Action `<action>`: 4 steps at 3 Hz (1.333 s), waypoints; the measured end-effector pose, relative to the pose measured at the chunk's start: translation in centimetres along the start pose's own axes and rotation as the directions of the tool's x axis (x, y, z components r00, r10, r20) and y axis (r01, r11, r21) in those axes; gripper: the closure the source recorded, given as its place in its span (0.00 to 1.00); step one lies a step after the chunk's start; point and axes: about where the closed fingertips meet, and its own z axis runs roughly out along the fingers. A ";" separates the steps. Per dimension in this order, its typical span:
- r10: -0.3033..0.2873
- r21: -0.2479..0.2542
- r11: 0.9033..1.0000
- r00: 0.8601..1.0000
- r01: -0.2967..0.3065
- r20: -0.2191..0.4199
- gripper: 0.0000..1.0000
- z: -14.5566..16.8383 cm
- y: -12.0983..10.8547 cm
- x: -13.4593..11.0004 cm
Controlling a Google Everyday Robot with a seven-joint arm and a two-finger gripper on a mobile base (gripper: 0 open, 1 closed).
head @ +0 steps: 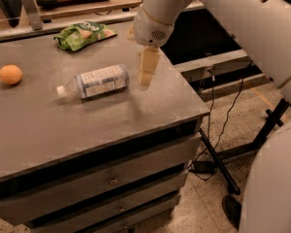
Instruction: Pick blue plastic bottle
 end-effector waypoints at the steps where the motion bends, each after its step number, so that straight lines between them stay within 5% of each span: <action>1: -0.008 -0.012 1.000 1.000 0.008 -0.001 0.00 0.3 0.1 -0.4; 4: -0.020 0.023 1.000 0.998 0.019 0.064 0.00 2.2 -1.6 -2.0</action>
Offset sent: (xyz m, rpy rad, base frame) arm -0.0084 -0.0256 -0.0038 0.0652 -0.0243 -0.1664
